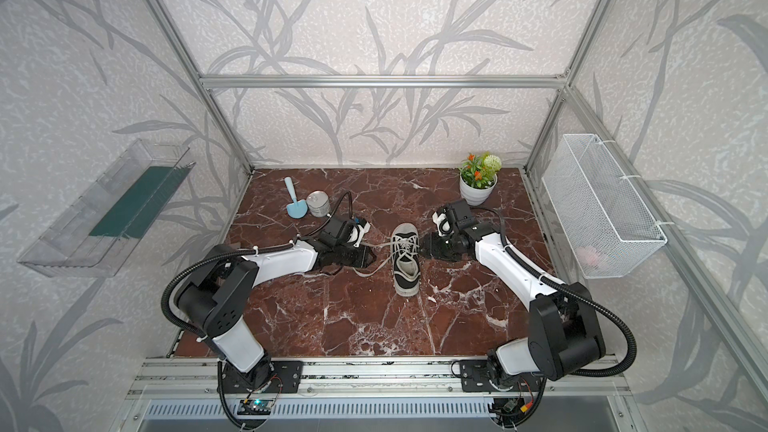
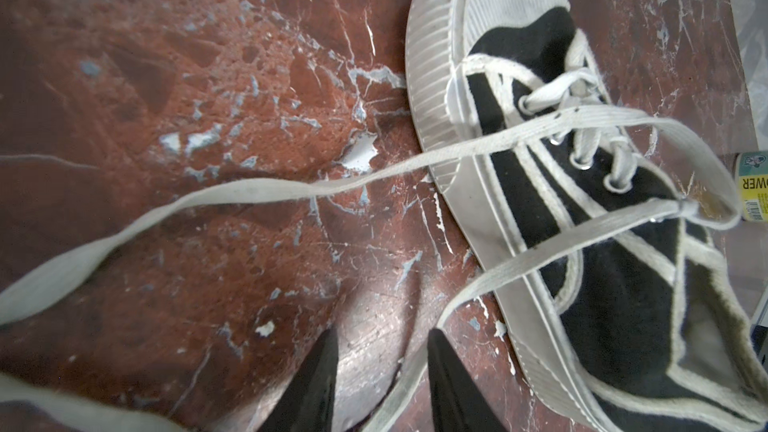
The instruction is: Tie the shoes
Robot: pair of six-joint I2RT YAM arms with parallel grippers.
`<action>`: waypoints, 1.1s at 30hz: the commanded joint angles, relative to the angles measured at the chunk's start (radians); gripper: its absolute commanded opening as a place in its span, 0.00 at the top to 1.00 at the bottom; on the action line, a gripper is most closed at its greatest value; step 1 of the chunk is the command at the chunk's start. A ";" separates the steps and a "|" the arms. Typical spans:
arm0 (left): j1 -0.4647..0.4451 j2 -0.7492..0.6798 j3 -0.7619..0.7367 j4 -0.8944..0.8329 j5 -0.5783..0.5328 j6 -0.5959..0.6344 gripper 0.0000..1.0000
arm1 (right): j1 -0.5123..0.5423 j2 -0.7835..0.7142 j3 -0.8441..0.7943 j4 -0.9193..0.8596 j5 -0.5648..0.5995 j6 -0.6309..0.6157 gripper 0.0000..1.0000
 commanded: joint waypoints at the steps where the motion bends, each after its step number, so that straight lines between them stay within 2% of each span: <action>1: -0.017 0.028 0.001 0.046 0.011 0.019 0.61 | -0.001 -0.036 -0.014 -0.014 -0.012 -0.012 0.45; 12: -0.055 0.100 0.043 0.047 0.020 -0.005 0.61 | -0.001 -0.043 -0.018 -0.025 -0.005 -0.022 0.45; 17: -0.078 0.125 0.063 0.015 0.004 -0.009 0.68 | -0.001 -0.043 -0.016 -0.021 -0.005 -0.017 0.45; 21: -0.084 0.118 0.067 -0.002 -0.025 -0.009 0.73 | -0.003 -0.039 -0.014 -0.021 -0.005 -0.021 0.45; 30: -0.142 0.084 0.057 -0.145 -0.166 -0.008 0.73 | -0.008 -0.058 -0.023 -0.021 -0.003 -0.019 0.45; 33: -0.147 0.105 0.076 -0.175 -0.182 -0.009 0.79 | -0.010 -0.057 -0.022 -0.023 -0.004 -0.022 0.45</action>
